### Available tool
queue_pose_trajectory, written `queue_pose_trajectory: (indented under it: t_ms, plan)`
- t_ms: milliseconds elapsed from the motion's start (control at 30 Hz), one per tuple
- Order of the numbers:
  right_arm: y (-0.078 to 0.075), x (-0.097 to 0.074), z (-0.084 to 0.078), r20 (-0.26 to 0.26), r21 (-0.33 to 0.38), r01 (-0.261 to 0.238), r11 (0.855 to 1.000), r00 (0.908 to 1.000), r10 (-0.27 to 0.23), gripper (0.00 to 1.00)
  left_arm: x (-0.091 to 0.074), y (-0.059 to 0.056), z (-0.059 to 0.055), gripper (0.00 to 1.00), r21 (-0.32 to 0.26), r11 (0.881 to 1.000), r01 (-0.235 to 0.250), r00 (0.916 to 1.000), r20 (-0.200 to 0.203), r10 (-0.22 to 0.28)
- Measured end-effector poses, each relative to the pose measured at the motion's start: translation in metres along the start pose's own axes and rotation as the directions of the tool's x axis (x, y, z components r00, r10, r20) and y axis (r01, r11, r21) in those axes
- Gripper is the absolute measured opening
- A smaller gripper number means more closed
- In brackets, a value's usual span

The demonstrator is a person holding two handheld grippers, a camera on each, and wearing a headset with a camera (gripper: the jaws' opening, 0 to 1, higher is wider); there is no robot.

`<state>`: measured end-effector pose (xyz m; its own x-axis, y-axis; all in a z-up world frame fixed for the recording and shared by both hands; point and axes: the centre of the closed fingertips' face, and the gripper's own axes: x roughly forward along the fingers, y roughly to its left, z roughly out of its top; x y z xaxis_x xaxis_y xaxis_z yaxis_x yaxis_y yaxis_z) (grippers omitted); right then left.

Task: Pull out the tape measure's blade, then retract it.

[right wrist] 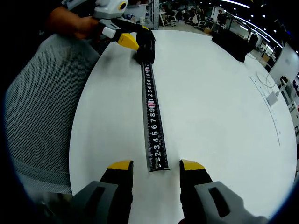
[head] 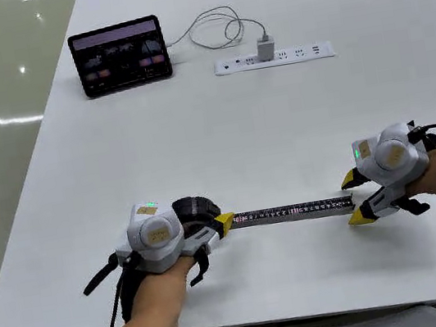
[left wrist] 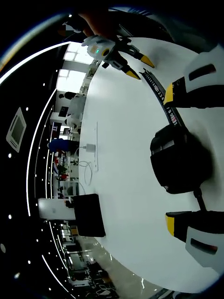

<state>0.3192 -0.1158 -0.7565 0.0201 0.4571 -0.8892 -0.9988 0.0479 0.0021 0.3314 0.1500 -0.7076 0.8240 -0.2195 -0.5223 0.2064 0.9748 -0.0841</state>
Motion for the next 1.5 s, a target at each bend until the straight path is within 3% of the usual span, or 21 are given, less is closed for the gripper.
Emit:
queue_pose_trajectory:
  t_ms: [200, 300, 600, 800, 967, 1067, 1133, 1300, 1500]
  plan:
    - [-0.0038, 0.0008, -0.0051, -0.012, 0.001, -0.006, 1.000, 0.9999, 0.006, 0.26, 0.0046, -0.0025, -0.0012, 0.87, -0.002, 1.000, 0.001, 1.0000, -0.001, -0.001]
    - [-0.0051, 0.0008, -0.0046, -0.015, 0.007, -0.005, 1.000, 0.9999, 0.005, 0.15, 0.0061, -0.0019, -0.0014, 0.87, 0.006, 1.000, -0.005, 1.0000, -0.002, 0.005]
    - [-0.0048, 0.0017, -0.0039, -0.029, -0.038, -0.008, 0.999, 0.9996, 0.007, 0.12, 0.0063, 0.0000, 0.0004, 0.81, -0.019, 1.000, -0.008, 1.0000, 0.001, 0.008]
    - [-0.0024, 0.0030, -0.0025, -0.073, -0.060, 0.000, 0.998, 0.9973, -0.005, 0.11, 0.0046, 0.0005, 0.0001, 0.70, -0.076, 0.997, -0.014, 0.9999, -0.010, 0.013]
    - [-0.0026, 0.0017, -0.0025, -0.066, -0.035, -0.010, 0.999, 0.9978, 0.008, 0.11, 0.0072, -0.0019, -0.0026, 0.64, -0.079, 0.997, -0.017, 0.9991, -0.039, 0.013]
    - [-0.0035, 0.0029, -0.0014, -0.091, -0.014, -0.009, 1.000, 0.9959, 0.008, 0.11, 0.0084, 0.0015, -0.0039, 0.59, -0.077, 0.996, -0.039, 0.9979, -0.054, 0.035]
    - [-0.0045, 0.0034, -0.0018, -0.102, 0.048, 0.010, 0.999, 0.9947, -0.005, 0.11, 0.0067, 0.0021, -0.0047, 0.59, -0.062, 0.997, -0.052, 0.9964, -0.070, 0.048]
    - [-0.0030, 0.0034, -0.0025, -0.099, 0.016, 0.005, 1.000, 0.9950, -0.004, 0.11, 0.0086, 0.0016, -0.0071, 0.58, -0.039, 0.997, -0.064, 0.9912, -0.119, 0.059]
    - [-0.0032, 0.0048, -0.0015, -0.097, -0.007, -0.001, 1.000, 0.9953, 0.000, 0.10, 0.0068, 0.0026, -0.0094, 0.57, -0.014, 0.998, -0.067, 0.9901, -0.124, 0.065]
